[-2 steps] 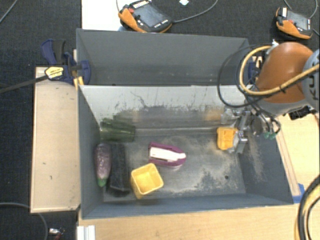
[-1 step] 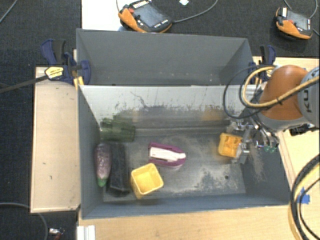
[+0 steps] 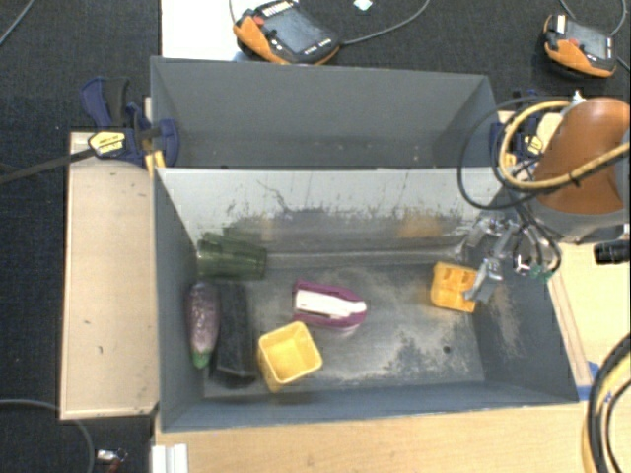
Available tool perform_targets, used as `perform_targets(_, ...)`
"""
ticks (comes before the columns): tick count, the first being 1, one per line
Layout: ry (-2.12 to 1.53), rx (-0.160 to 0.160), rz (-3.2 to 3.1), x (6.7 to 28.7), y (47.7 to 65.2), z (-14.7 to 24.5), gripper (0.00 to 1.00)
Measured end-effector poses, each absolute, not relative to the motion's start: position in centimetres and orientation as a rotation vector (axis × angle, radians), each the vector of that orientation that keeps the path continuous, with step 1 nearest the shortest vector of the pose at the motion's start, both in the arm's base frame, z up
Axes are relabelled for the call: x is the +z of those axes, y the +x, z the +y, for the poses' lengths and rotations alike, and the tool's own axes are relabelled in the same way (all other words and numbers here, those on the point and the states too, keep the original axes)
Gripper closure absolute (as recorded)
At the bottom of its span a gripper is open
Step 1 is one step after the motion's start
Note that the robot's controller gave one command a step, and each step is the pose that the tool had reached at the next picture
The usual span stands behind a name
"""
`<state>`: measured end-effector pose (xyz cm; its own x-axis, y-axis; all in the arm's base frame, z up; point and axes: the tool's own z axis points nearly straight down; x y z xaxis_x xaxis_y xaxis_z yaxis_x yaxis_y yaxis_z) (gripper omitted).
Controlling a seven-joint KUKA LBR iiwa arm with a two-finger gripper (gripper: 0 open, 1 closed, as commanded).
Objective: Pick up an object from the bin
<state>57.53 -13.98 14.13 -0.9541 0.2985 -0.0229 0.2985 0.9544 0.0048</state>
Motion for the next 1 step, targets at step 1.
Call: perform_targets(1, 0.146, 0.002, 3.136, 7.54, 57.94, -14.49, 0.0)
